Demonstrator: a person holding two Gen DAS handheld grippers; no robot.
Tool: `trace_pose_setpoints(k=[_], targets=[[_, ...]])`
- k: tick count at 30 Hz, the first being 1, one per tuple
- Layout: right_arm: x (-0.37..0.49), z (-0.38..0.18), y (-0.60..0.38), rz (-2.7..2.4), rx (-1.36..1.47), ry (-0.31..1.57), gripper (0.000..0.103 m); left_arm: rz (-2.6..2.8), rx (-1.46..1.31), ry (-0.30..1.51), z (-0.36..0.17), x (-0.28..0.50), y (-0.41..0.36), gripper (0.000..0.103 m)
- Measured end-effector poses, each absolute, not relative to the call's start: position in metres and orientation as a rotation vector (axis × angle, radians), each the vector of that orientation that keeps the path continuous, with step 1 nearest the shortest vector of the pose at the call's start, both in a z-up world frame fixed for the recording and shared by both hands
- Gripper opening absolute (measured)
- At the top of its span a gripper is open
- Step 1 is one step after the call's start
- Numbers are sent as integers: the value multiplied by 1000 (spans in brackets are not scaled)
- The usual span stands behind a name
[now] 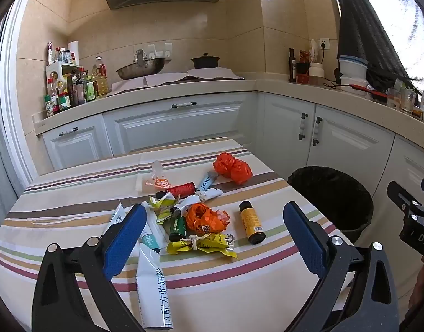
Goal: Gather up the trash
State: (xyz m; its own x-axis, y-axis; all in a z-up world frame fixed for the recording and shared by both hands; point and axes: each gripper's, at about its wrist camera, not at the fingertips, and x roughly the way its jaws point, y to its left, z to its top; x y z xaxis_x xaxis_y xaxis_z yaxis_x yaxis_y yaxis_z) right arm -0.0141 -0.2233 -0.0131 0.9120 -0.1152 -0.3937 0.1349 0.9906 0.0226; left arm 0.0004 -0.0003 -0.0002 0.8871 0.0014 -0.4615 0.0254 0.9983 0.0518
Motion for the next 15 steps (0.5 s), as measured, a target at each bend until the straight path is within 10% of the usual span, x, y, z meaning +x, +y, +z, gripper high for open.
trace_pose_setpoints(k=[15], targets=[[-15,-11,-223,-129,49,396,99,-11,50,476,1,0,0,96]])
